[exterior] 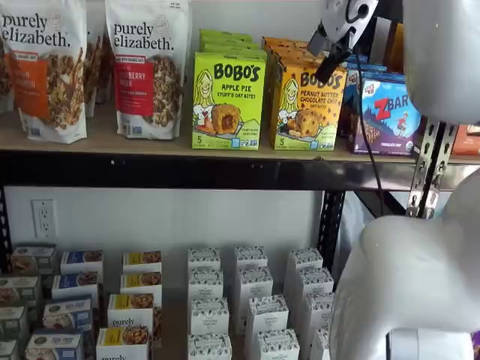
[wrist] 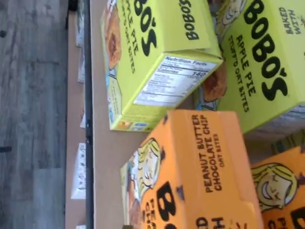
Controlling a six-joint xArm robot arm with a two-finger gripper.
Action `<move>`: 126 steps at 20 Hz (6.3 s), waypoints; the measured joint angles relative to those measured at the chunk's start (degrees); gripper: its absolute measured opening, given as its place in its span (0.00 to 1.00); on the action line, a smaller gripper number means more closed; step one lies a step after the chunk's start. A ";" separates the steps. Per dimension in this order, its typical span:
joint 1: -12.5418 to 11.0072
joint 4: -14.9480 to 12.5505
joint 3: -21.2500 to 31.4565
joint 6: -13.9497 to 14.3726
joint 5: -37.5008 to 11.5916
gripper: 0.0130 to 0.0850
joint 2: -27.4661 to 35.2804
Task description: Pick up the orange box on the top shelf, the fifth box from the left
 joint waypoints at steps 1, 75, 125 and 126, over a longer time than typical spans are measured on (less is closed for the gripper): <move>0.11 -0.64 -0.07 -0.11 -0.51 1.00 0.14; 4.13 -12.73 -5.51 1.73 7.25 0.72 6.53; 4.47 -12.46 -4.13 1.95 5.57 0.33 5.57; 4.47 -12.47 -4.25 1.96 5.77 0.33 5.64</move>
